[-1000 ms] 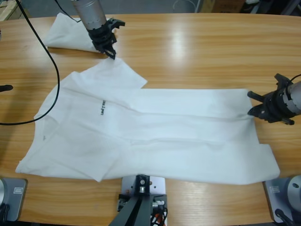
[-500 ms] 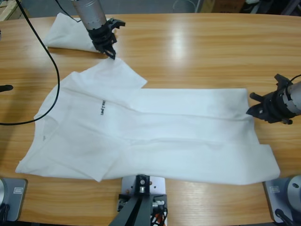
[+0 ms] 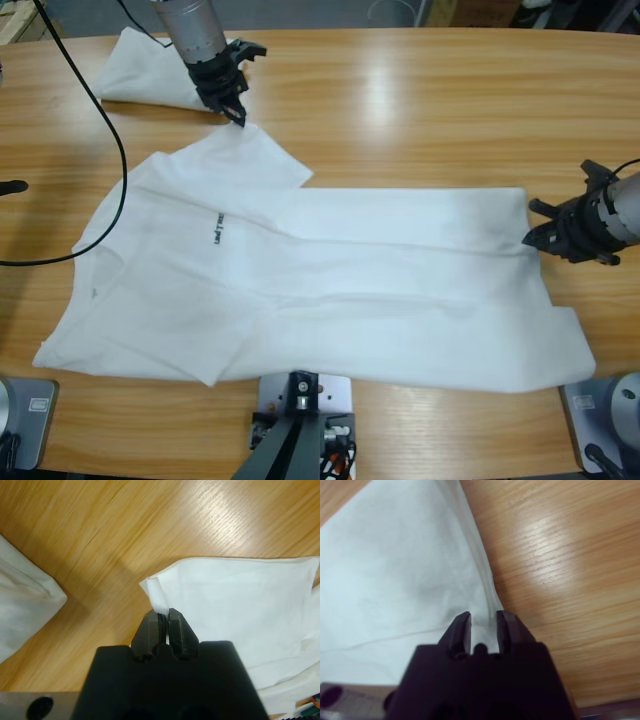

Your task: Fold clothes

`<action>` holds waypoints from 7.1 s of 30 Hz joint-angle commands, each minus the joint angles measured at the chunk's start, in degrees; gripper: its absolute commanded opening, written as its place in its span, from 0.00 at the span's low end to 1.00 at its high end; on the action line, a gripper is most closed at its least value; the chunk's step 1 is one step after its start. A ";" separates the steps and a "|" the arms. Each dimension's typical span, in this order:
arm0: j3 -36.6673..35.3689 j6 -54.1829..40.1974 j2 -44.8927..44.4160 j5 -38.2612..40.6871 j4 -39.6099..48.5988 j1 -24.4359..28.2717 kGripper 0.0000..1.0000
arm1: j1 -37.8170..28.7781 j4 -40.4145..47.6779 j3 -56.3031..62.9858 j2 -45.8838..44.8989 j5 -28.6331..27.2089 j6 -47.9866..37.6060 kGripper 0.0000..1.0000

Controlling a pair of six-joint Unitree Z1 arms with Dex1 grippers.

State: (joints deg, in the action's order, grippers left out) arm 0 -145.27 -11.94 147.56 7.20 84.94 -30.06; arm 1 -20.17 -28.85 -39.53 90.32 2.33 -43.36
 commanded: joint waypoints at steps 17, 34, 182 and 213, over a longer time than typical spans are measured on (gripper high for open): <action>0.52 -0.72 -0.71 0.20 1.34 -0.14 0.00 | -0.57 1.39 -0.56 -4.51 6.35 5.06 0.00; 16.25 -1.51 -15.32 -0.43 3.11 0.88 0.00 | 1.38 -7.37 -6.70 -9.10 7.81 8.73 0.00; 58.44 5.50 -51.85 -1.31 2.43 -9.02 0.00 | -7.53 -22.83 -2.22 -6.88 2.17 -7.39 1.00; 66.31 28.70 -57.49 -13.78 -18.05 -5.82 0.97 | -21.78 -7.61 -13.34 -5.51 13.42 2.93 0.78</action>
State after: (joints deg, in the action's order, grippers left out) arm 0 -88.13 4.61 95.06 -6.28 74.70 -38.18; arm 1 -40.22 -46.23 -50.97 84.84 7.50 -45.86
